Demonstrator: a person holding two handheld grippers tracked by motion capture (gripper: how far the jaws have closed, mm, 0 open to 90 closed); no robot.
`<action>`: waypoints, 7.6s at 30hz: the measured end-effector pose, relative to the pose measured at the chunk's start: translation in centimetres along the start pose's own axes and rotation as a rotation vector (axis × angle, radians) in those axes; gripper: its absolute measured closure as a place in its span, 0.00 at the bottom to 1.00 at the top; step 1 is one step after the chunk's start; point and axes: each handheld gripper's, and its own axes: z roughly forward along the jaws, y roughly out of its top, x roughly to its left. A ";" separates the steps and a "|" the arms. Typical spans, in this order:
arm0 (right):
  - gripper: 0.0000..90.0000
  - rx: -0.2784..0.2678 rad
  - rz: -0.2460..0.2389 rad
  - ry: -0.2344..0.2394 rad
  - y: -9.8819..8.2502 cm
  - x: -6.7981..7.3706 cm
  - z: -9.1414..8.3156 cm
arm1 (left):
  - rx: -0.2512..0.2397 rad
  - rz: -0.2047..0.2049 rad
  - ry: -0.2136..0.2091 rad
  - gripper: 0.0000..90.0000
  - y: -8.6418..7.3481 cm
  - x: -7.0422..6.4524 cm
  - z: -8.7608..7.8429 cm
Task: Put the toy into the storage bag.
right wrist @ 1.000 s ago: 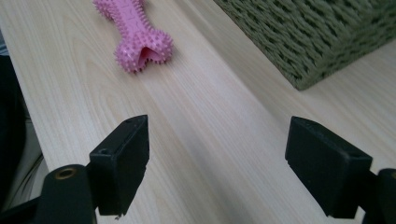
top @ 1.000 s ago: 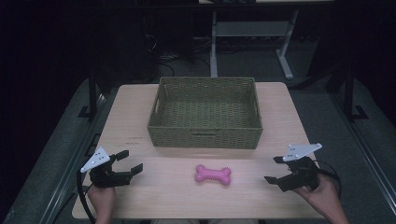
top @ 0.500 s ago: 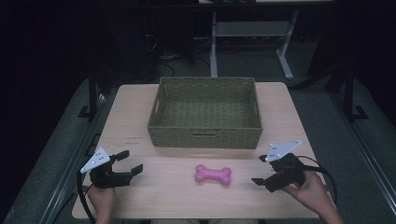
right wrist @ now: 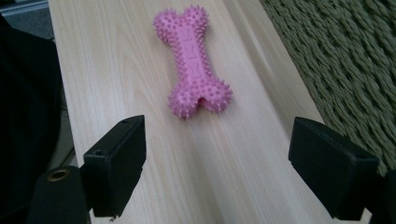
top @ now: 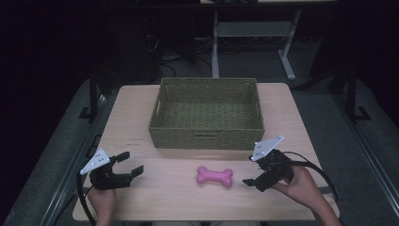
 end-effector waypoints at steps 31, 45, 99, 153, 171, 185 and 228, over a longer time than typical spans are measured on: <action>0.21 0.128 -0.154 0.084 7.0 1.0 5.2 | -0.013 -0.008 0.006 0.15 0.0 0.3 -0.2; 0.26 0.216 -0.179 0.125 8.1 0.4 8.8 | -0.017 -0.012 0.007 0.15 0.0 0.4 -0.3; 0.65 0.263 -0.214 0.202 8.3 -1.0 9.6 | -0.025 -0.025 0.000 0.15 -0.1 0.5 -0.4; 0.65 0.156 -0.213 0.123 12.2 -5.5 -0.4 | -0.024 -0.023 0.003 0.15 -0.1 0.6 -0.4; 0.65 0.153 -0.181 0.096 13.4 -8.7 -1.1 | -0.019 -0.023 -0.002 0.15 -0.1 0.5 -0.2; 0.65 0.183 -0.158 0.080 13.8 -11.3 -0.6 | -0.019 -0.026 0.000 0.15 -0.1 0.6 -0.2; 0.65 0.264 -0.100 0.116 13.8 -15.8 4.5 | -0.025 -0.033 0.002 0.15 -0.1 0.8 -0.3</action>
